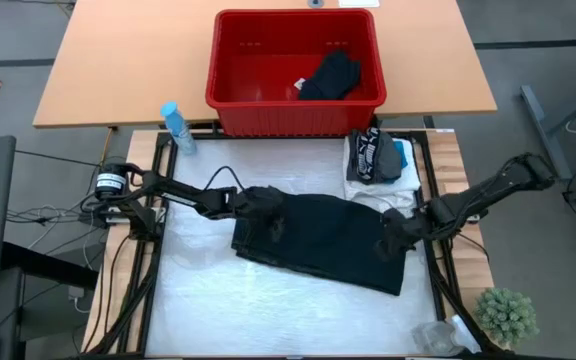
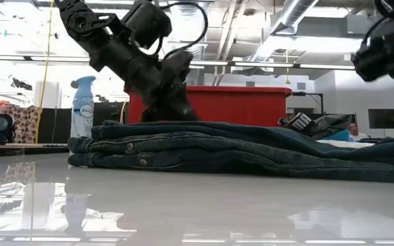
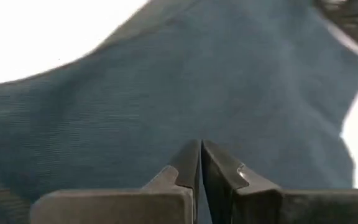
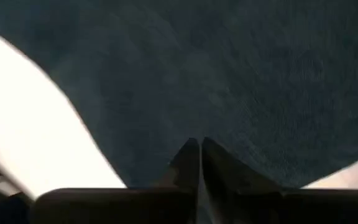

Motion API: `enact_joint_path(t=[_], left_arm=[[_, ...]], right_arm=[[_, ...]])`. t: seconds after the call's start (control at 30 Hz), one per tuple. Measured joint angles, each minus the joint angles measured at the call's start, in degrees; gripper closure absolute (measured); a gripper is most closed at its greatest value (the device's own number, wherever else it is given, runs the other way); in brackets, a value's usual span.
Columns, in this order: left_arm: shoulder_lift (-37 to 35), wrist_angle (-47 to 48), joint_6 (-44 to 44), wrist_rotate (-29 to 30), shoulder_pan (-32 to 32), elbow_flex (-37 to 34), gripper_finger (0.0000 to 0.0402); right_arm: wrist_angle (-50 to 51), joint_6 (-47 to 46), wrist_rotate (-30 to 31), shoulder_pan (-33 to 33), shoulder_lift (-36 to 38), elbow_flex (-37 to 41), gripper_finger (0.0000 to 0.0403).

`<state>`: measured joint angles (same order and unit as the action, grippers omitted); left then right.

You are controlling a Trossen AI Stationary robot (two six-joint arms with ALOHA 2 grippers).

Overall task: Fold laundry
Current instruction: Fold the blue pants

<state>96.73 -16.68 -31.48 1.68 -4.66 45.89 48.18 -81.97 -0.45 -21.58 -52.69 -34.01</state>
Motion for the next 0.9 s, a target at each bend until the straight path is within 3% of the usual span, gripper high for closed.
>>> enact_joint_path(t=[0.17, 0.3, 0.47, 0.67, 0.9], left_arm=[[0.0, 5.2, 1.0, 5.1, -0.7, 0.0, 0.0398], [0.0, 11.9, 2.0, 9.2, -0.7, 0.0, 0.0401], [-0.2, 16.2, 1.4, 10.3, -0.6, -2.7, 0.0401], [-0.7, 16.7, -8.4, 10.3, 0.0, -7.6, 0.0401], [-4.4, 20.5, -13.8, 10.6, 0.2, -6.6, 0.0401]], right_arm=[[-1.1, -2.4, -0.3, -2.7, -8.3, 0.1, 0.039], [-2.6, -2.2, -2.7, -3.2, -13.7, 0.1, 0.0381], [-5.5, -0.6, -5.6, -3.5, -18.4, 0.1, 0.0378], [-9.8, -0.2, -5.7, -3.5, -19.7, 0.1, 0.0385], [-5.9, 0.0, -5.9, -3.0, -19.4, 0.1, 0.0381]])
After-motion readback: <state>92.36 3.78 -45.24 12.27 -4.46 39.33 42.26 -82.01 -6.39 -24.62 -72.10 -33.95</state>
